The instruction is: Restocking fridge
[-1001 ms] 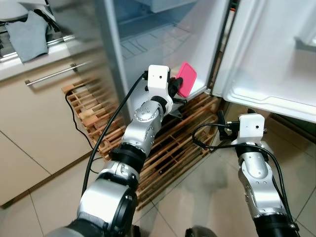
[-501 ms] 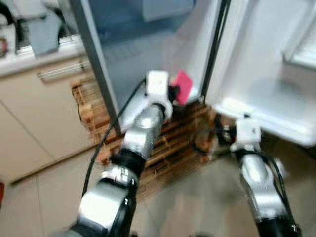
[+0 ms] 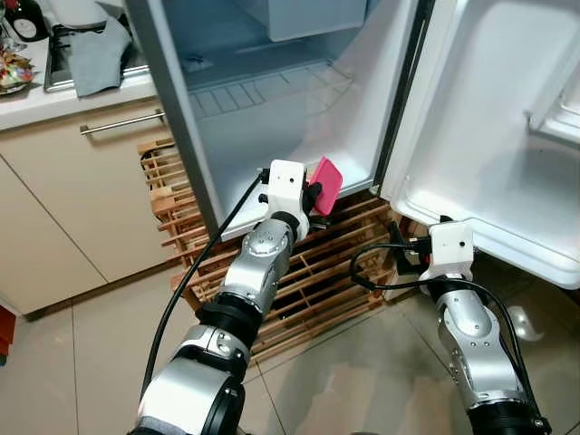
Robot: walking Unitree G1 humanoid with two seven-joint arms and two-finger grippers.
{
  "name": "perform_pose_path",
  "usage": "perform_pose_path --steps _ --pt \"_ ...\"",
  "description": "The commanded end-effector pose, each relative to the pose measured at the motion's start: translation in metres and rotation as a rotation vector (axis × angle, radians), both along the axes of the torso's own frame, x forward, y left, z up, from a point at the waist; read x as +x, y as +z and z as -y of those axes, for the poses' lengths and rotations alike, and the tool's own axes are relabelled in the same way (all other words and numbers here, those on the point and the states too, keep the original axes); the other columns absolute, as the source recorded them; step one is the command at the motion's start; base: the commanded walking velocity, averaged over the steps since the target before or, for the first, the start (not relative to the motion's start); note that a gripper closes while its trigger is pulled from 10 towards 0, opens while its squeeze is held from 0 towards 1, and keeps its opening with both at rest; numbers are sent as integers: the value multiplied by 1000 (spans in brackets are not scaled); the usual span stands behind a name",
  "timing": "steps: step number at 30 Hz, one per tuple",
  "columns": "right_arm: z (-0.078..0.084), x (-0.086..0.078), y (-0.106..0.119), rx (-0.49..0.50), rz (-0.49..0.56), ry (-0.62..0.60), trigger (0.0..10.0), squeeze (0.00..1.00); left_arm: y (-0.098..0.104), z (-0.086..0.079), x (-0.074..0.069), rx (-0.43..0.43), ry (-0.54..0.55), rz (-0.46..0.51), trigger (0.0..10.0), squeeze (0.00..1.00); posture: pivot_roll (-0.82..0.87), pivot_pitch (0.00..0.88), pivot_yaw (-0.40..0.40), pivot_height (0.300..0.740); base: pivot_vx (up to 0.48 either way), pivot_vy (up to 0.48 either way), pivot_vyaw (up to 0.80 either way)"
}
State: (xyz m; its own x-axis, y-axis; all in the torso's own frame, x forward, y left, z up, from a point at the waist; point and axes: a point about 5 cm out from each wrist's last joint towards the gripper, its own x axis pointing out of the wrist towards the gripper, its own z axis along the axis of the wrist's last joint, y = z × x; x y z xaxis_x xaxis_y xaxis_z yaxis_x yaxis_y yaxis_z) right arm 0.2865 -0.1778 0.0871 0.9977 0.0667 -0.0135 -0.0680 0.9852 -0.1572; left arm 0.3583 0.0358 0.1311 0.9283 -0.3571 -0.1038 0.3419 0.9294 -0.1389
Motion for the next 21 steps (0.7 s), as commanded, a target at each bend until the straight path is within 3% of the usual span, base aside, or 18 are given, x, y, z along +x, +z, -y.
perform_pose_path --steps 1,5,12,17,19,21 --pt "-9 0 -4 14 -25 42 10000 224 -2 1 -4 -55 17 -11 10000 0 -165 0 -8 740 0 -289 0" --pt "-15 0 -4 8 -31 75 10000 235 -8 -1 -5 -49 55 -39 10000 0 -163 0 -19 740 0 -374 0" --pt "-19 2 -6 -2 -50 111 10000 263 -8 -6 -3 -67 122 -55 10000 0 -143 0 -37 740 299 -371 0" --pt "-21 6 -6 15 -62 121 10000 239 -3 -12 0 -90 161 -48 10000 0 -125 0 -37 740 0 0 0" --pt "-23 9 -6 23 -58 110 10000 180 -2 -18 1 -74 177 -42 10000 0 -108 0 -29 740 0 0 0" --pt "-26 12 -6 22 -57 95 10000 0 -2 -25 2 -57 192 -41 10000 0 -93 0 -19 740 0 0 0"
